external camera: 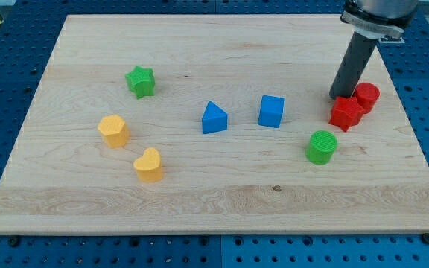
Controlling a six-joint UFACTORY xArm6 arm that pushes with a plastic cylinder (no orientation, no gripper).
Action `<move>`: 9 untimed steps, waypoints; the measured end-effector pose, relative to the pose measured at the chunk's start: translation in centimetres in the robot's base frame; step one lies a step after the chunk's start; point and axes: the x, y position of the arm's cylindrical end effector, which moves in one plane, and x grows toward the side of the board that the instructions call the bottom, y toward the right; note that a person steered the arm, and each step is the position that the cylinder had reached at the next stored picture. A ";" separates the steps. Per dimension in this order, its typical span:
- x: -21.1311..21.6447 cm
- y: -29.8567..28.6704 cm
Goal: Push the red circle to the bottom right
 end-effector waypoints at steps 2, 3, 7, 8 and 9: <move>-4.1 1.1; -3.7 2.6; 2.2 3.8; 3.9 3.8; 5.7 3.8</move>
